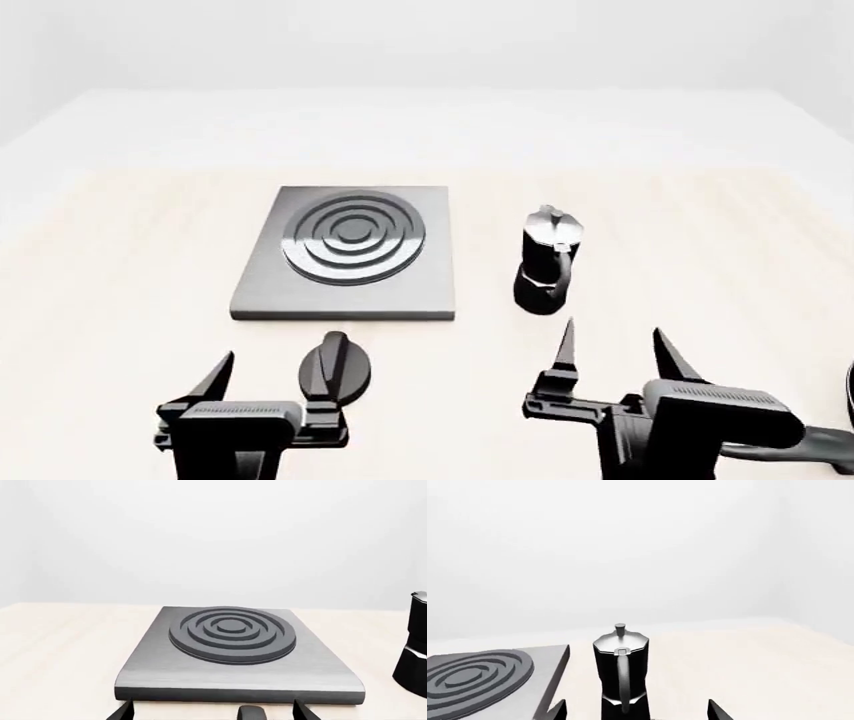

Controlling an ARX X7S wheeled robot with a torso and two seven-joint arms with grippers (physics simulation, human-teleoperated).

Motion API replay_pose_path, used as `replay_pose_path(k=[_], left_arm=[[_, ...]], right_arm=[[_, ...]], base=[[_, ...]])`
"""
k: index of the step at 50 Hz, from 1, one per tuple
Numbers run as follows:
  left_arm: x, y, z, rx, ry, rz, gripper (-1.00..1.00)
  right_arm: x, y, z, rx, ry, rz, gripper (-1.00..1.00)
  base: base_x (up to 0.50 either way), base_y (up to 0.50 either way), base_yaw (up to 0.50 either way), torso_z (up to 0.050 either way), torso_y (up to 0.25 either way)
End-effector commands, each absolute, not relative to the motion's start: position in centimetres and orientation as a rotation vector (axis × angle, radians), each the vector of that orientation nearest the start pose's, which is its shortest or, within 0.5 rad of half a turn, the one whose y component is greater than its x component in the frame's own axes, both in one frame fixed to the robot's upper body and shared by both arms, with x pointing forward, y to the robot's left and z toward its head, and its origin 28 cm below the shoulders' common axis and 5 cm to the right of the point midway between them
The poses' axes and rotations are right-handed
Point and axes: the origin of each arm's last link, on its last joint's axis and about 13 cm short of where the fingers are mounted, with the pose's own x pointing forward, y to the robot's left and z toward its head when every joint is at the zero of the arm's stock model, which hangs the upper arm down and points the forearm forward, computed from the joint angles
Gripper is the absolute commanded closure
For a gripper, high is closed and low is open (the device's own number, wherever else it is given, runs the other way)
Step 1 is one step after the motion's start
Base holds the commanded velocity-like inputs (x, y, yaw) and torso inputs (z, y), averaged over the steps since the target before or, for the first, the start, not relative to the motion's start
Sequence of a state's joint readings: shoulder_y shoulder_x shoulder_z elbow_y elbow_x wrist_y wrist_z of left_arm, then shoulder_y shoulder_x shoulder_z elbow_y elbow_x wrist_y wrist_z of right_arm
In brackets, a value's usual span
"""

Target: Put the frying pan on the stove.

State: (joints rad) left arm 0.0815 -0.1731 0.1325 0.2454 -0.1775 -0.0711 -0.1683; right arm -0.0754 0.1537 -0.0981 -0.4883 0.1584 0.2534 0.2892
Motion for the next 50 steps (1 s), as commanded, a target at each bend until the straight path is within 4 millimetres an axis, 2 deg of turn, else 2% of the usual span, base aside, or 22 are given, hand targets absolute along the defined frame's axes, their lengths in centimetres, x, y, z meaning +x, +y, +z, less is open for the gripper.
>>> replay_pose_path(k=[1, 4, 10, 11, 15, 24, 31, 50], left_arm=[[19.1, 21.0, 3.9, -0.029, -0.057, -0.005, -1.0], [19.1, 21.0, 3.9, -0.029, -0.058, -0.006, -1.0], [19.1, 21.1, 4.1, -0.032, -0.058, -0.008, -1.0], [19.1, 21.1, 4.2, -0.032, -0.059, -0.007, -1.0], [19.2, 21.1, 4.2, -0.032, -0.06, -0.007, -1.0], [19.2, 21.1, 4.1, -0.033, -0.061, -0.008, -1.0], [19.1, 20.9, 3.8, -0.032, -0.053, -0.015, -1.0], [19.0, 20.9, 3.8, -0.032, -0.056, -0.01, -1.0]], right_arm=[[17.9, -10.1, 10.2, 0.055, -0.164, -0.335, -1.0], [18.0, -10.0, 10.8, 0.039, -0.196, -0.455, -1.0], [18.7, -9.9, 11.2, -0.026, -0.24, -0.579, -1.0], [19.1, -9.9, 11.2, 0.037, -0.206, -0.593, -1.0], [19.8, -9.8, 11.4, 0.046, -0.207, -0.667, -1.0], [20.3, -9.4, 11.9, 0.064, -0.192, -0.725, -1.0], [21.1, -9.3, 11.4, 0.057, -0.173, -0.779, -1.0], [21.5, -9.1, 11.6, 0.089, -0.178, -1.032, -1.0]], base=[[0.0, 0.0, 0.0, 0.0, 0.0], [0.0, 0.0, 0.0, 0.0, 0.0], [0.0, 0.0, 0.0, 0.0, 0.0], [0.0, 0.0, 0.0, 0.0, 0.0], [0.0, 0.0, 0.0, 0.0, 0.0], [0.0, 0.0, 0.0, 0.0, 0.0], [0.0, 0.0, 0.0, 0.0, 0.0], [0.0, 0.0, 0.0, 0.0, 0.0]])
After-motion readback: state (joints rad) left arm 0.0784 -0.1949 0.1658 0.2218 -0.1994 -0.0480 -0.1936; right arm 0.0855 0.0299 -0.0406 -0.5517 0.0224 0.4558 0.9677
